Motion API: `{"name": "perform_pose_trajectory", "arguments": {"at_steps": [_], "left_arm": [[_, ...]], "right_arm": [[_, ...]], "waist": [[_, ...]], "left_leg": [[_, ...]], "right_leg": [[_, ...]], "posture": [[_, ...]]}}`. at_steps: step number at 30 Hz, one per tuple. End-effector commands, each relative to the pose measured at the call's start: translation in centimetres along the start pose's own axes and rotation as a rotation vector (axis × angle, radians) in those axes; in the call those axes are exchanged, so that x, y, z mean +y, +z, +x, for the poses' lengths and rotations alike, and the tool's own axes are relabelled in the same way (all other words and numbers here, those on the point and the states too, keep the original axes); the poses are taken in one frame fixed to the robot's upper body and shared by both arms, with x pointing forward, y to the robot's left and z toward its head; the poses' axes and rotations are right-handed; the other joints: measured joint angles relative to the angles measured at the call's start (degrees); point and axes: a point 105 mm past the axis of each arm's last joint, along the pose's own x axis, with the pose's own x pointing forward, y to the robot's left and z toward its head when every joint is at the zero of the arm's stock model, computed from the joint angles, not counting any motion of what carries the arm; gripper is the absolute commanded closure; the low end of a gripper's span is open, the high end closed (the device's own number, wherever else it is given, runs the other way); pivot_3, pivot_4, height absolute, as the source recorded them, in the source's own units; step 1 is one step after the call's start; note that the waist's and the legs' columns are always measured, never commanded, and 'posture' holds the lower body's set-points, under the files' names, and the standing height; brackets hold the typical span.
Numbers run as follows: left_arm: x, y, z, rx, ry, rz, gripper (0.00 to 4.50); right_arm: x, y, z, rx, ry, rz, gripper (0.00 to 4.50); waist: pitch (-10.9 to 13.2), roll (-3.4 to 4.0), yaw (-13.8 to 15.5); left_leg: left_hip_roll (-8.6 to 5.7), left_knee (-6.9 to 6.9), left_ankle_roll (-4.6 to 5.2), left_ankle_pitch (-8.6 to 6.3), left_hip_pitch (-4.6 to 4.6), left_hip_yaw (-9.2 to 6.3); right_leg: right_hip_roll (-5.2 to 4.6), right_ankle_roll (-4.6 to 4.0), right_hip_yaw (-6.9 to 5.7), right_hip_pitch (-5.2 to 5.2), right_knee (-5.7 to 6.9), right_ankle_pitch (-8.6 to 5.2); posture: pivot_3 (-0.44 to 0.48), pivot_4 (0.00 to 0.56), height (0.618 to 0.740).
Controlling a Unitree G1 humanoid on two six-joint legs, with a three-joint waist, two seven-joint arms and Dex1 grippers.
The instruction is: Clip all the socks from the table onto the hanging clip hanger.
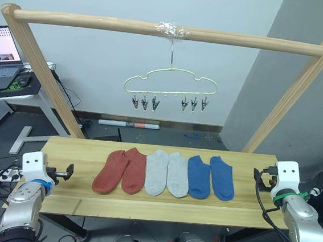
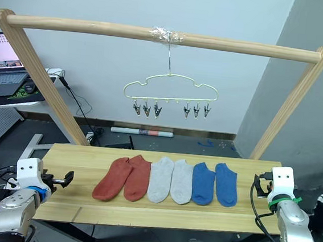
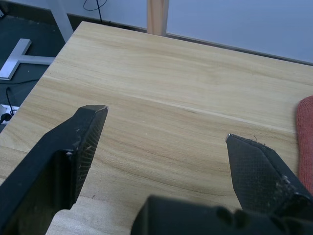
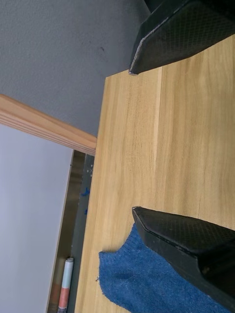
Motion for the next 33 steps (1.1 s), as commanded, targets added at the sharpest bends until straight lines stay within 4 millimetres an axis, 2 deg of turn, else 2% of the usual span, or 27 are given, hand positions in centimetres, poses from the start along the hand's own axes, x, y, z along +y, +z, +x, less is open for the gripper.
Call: {"name": "perform_pose_trajectory", "arguments": {"at_steps": [1,8,17,19,22,26,29,30,31,33], "left_arm": [[0.7,2.2,0.0,-0.070,0.019,0.012,0.03],[0.5,3.1,-0.4,-0.118,-0.014,-0.039,0.03],[0.1,7.2,-2.2,-0.284,-0.063,-0.101,0.03],[-1.1,9.1,-3.0,-0.349,-0.108,-0.155,0.03],[-2.9,10.7,-3.8,-0.396,-0.175,-0.166,0.03],[-5.6,13.6,-4.6,-0.489,-0.267,-0.161,0.03],[-7.5,15.2,-4.9,-0.527,-0.328,-0.156,0.60],[-8.3,15.6,-4.8,-0.529,-0.343,-0.144,0.64],[-9.1,16.0,-4.6,-0.531,-0.358,-0.133,1.01],[-9.8,16.3,-4.5,-0.532,-0.372,-0.126,1.38]], "right_arm": [[-1.1,2.1,-0.1,-0.071,-0.041,-0.013,0.00],[-1.0,2.7,0.0,-0.088,-0.042,-0.017,0.00],[-0.5,3.3,0.2,-0.102,-0.023,-0.027,0.00],[0.2,4.0,0.3,-0.125,0.012,-0.007,0.00],[1.2,4.9,0.5,-0.147,0.059,0.026,0.00],[3.5,7.3,0.6,-0.215,0.177,0.025,0.00],[5.0,9.1,0.5,-0.262,0.266,0.019,0.00],[5.7,9.9,0.4,-0.288,0.309,0.008,0.00],[6.5,10.7,0.2,-0.317,0.355,-0.004,0.00],[7.3,11.4,0.0,-0.345,0.401,-0.017,0.00]], "waist": [[0.0,-0.01,0.0],[0.6,-0.13,0.0],[1.6,-0.24,0.6],[2.4,-0.23,0.9],[3.1,-0.22,1.3],[4.3,-0.22,1.4],[4.4,-0.24,1.5],[4.4,-0.23,1.5],[4.6,-0.23,1.5],[5.3,-0.26,1.5]], "left_leg": [[0.00,0.00,0.00,0.00,0.00,0.00],[0.04,0.00,0.00,0.00,-0.03,-0.02],[0.14,-0.01,-0.01,-0.01,-0.15,-0.01],[0.14,-0.01,-0.01,-0.01,-0.16,-0.03],[0.11,0.03,0.00,0.00,-0.23,-0.04],[0.07,0.03,0.00,0.00,-0.27,-0.02],[0.00,0.02,0.00,0.00,-0.39,-0.02],[-0.01,0.02,0.00,0.00,-0.40,-0.02],[-0.02,-0.01,0.00,-0.01,-0.41,0.00],[-0.06,-0.02,-0.06,-0.06,-0.42,-0.03]], "right_leg": [[0.00,0.00,0.00,0.00,0.00,0.00],[-0.02,0.00,0.01,-0.01,-0.01,0.00],[-0.05,0.03,0.07,-0.05,-0.03,-0.04],[-0.05,0.03,0.10,-0.06,-0.04,-0.04],[-0.09,0.03,0.11,-0.09,-0.05,-0.04],[-0.07,0.04,0.08,-0.09,-0.05,-0.03],[0.00,0.19,0.05,-0.11,-0.05,-0.11],[0.01,0.21,0.04,-0.11,-0.05,-0.12],[0.03,0.33,0.03,-0.10,-0.05,-0.17],[0.13,0.58,-0.01,-0.08,-0.04,-0.15]], "posture": [[-0.032,0.097,0.740],[-0.027,0.104,0.740],[-0.004,0.145,0.740],[0.000,0.156,0.740],[0.003,0.175,0.740],[-0.002,0.189,0.740],[-0.013,0.200,0.740],[-0.018,0.203,0.740],[-0.023,0.205,0.740],[-0.030,0.209,0.740]]}}
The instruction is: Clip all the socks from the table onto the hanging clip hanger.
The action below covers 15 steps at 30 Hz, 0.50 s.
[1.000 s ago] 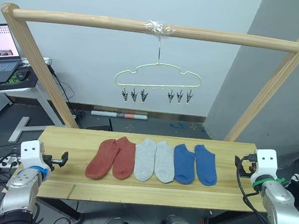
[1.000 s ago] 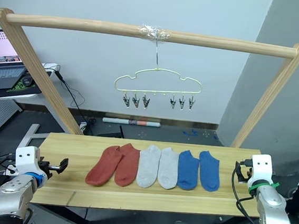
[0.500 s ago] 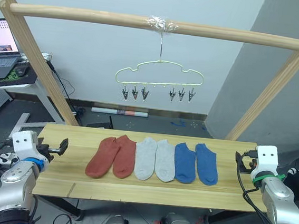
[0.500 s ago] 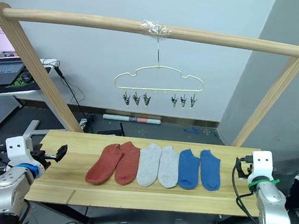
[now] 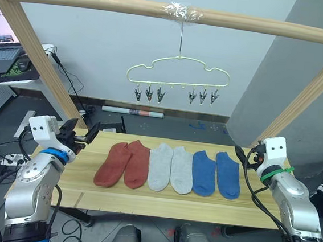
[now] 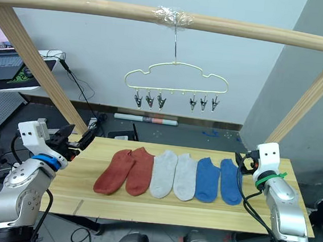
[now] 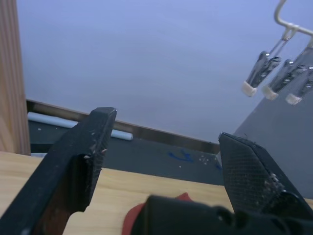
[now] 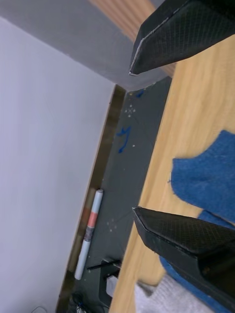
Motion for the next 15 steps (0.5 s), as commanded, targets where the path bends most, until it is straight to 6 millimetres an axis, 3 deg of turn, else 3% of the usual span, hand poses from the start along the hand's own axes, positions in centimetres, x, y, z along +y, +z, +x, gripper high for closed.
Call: {"name": "perform_pose_trajectory", "arguments": {"at_steps": [1,4,6,11,15], "left_arm": [[-2.8,1.1,1.5,-0.037,-0.075,0.041,1.68],[-5.6,1.3,3.5,-0.064,-0.127,0.032,1.68],[-6.3,1.5,4.1,-0.081,-0.131,0.018,1.68],[-7.9,2.4,5.6,-0.126,-0.153,0.036,1.68],[-7.8,3.4,6.8,-0.171,-0.095,0.061,1.68]], "right_arm": [[2.9,4.3,0.7,-0.144,0.162,-0.017,0.00],[6.6,7.6,1.0,-0.241,0.355,-0.013,0.00],[8.0,8.4,0.9,-0.265,0.425,-0.022,0.00],[10.6,10.7,0.8,-0.332,0.533,-0.014,0.00],[11.9,12.1,1.0,-0.379,0.588,-0.016,0.00]], "waist": [[0.4,0.01,0.0],[0.8,0.03,-0.1],[0.9,-0.01,-0.1],[1.0,-0.05,-0.2],[1.3,-0.12,-0.3]], "left_leg": [[-0.01,0.01,0.00,0.00,-0.01,0.00],[-0.03,0.05,0.00,0.00,-0.04,0.01],[-0.05,0.07,0.00,0.00,-0.06,0.01],[-0.04,0.01,-0.06,-0.04,-0.12,-0.09],[-0.04,0.05,-0.07,-0.04,-0.13,-0.11]], "right_leg": [[0.03,0.00,0.02,0.00,0.00,0.00],[0.05,0.10,0.04,0.00,0.00,0.06],[0.07,0.14,0.01,0.00,0.01,0.09],[0.15,0.26,-0.03,-0.02,-0.04,0.02],[0.18,0.26,-0.02,-0.03,-0.02,0.03]], "posture": [[-0.038,0.212,0.740],[-0.046,0.219,0.740],[-0.051,0.219,0.740],[-0.059,0.221,0.740],[-0.065,0.224,0.740]]}}
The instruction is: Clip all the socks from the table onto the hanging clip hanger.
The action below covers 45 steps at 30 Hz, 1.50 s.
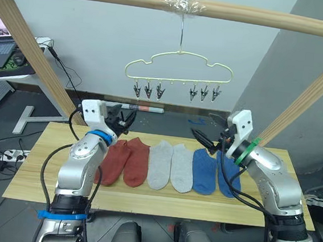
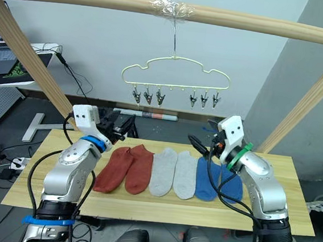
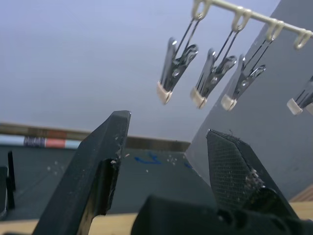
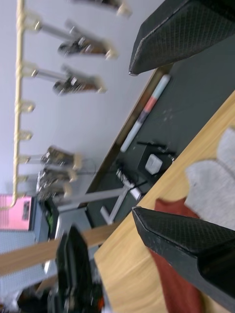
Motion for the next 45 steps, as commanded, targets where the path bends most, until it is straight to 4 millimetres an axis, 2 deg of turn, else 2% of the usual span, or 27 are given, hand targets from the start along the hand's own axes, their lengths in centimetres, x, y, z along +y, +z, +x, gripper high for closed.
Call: {"name": "perform_pose_trajectory", "arguments": {"at_steps": [1,15,22,32,45], "left_arm": [[0.1,1.6,0.9,-0.074,0.031,0.035,1.68],[-1.4,2.4,4.0,-0.148,0.076,0.066,1.68],[-1.1,2.9,5.0,-0.177,0.134,0.099,1.68],[0.1,3.2,5.0,-0.200,0.182,0.108,1.68],[-0.5,4.4,5.8,-0.245,0.176,0.099,1.68]], "right_arm": [[1.2,2.3,0.7,-0.083,0.072,-0.022,0.00],[2.2,3.7,1.6,-0.124,0.132,-0.019,0.00],[2.3,4.4,1.3,-0.126,0.144,-0.032,0.00],[2.3,5.1,1.3,-0.133,0.139,-0.031,0.00],[2.1,6.0,1.5,-0.148,0.144,-0.028,0.00]], "waist": [[0.1,-0.08,0.0],[0.7,-0.15,-0.2],[1.1,-0.18,-0.4],[1.3,-0.19,-0.5],[2.0,-0.22,-0.5]], "left_leg": [[0.00,0.01,0.00,0.00,0.01,0.00],[0.00,0.01,0.00,0.00,-0.08,-0.05],[0.00,0.02,0.00,0.00,-0.11,-0.06],[0.02,0.02,-0.01,0.00,-0.30,-0.09],[0.01,0.03,-0.01,0.00,-0.40,-0.13]], "right_leg": [[0.00,0.00,0.00,0.02,0.01,0.00],[-0.05,0.01,-0.04,0.00,-0.02,0.00],[-0.04,0.03,-0.05,-0.02,-0.01,0.01],[-0.05,0.04,-0.10,-0.18,-0.03,0.01],[-0.07,0.05,-0.15,-0.23,-0.06,0.01]], "posture": [[-0.065,0.224,0.740],[-0.086,0.237,0.740],[-0.103,0.245,0.740],[-0.117,0.251,0.740],[-0.114,0.256,0.740]]}}
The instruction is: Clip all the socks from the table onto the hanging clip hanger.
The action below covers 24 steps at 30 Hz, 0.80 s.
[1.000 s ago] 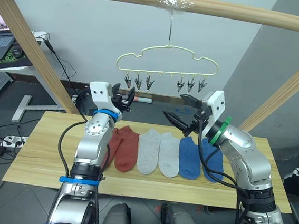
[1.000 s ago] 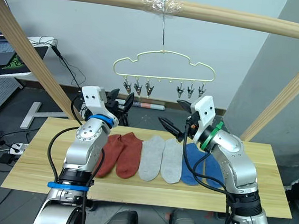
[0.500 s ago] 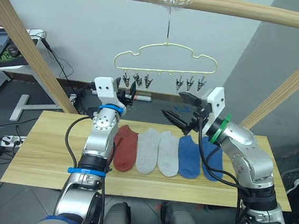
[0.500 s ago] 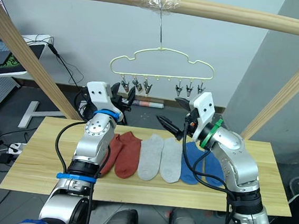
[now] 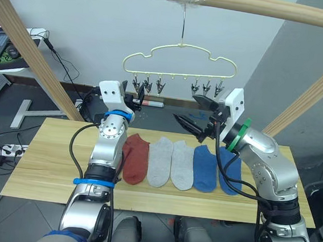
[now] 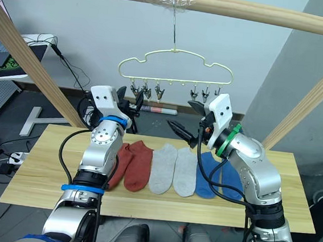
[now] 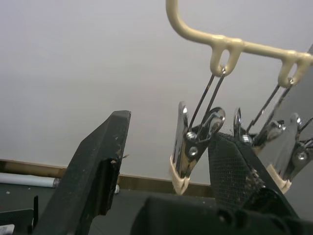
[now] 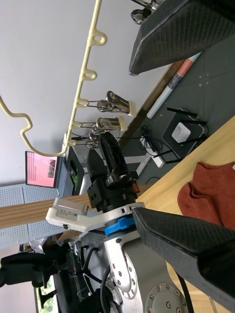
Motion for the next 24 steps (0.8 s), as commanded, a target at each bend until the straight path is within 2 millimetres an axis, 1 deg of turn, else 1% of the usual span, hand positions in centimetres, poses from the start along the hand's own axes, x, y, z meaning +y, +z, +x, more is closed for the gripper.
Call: {"name": "perform_pose_trajectory", "arguments": {"at_steps": [1,13,16,21,23,24], "left_arm": [[-0.29,2.03,0.62,-0.078,0.000,0.003,1.68],[-0.48,2.43,0.70,-0.097,-0.009,0.014,1.68],[-0.48,2.58,0.67,-0.106,-0.011,0.013,2.22],[-0.60,2.67,0.64,-0.111,-0.016,0.010,3.78],[-0.60,2.67,0.65,-0.111,-0.015,0.008,4.22],[-0.61,2.69,0.65,-0.112,-0.016,0.007,4.35]], "right_arm": [[0.08,1.69,-0.16,-0.052,0.011,-0.025,0.00],[0.06,1.87,-0.17,-0.057,0.005,-0.020,0.00],[0.07,1.88,-0.18,-0.058,0.004,-0.019,0.00],[-0.03,1.86,-0.20,-0.058,-0.001,-0.016,0.00],[-0.06,1.86,-0.20,-0.058,-0.002,-0.015,0.00],[-0.04,1.86,-0.19,-0.059,-0.002,-0.014,0.00]], "waist": [[0.0,0.01,0.0],[0.1,0.03,0.0],[0.1,0.03,0.0],[0.1,0.03,0.0],[0.1,0.03,0.0],[0.1,0.03,0.0]], "left_leg": [[0.00,0.00,0.00,0.00,-0.01,-0.02],[0.01,0.00,0.00,0.00,-0.03,-0.01],[0.01,0.00,0.00,0.00,-0.05,-0.01],[0.01,0.00,0.00,0.00,-0.16,-0.01],[0.01,0.03,0.00,0.00,-0.30,-0.02],[0.01,0.05,-0.01,0.00,-0.37,0.00]], "right_leg": [[0.00,0.00,-0.01,0.00,-0.01,0.00],[0.00,0.01,-0.01,-0.02,-0.03,0.00],[0.00,0.01,-0.01,-0.04,-0.03,0.00],[0.00,0.02,-0.01,-0.14,-0.03,0.00],[0.00,0.03,-0.01,-0.28,0.00,0.01],[-0.01,0.04,0.00,-0.39,0.03,0.02]], "posture": [[-0.114,0.256,0.740],[-0.118,0.259,0.740],[-0.118,0.259,0.740],[-0.118,0.260,0.740],[-0.118,0.260,0.740],[-0.116,0.262,0.740]]}}
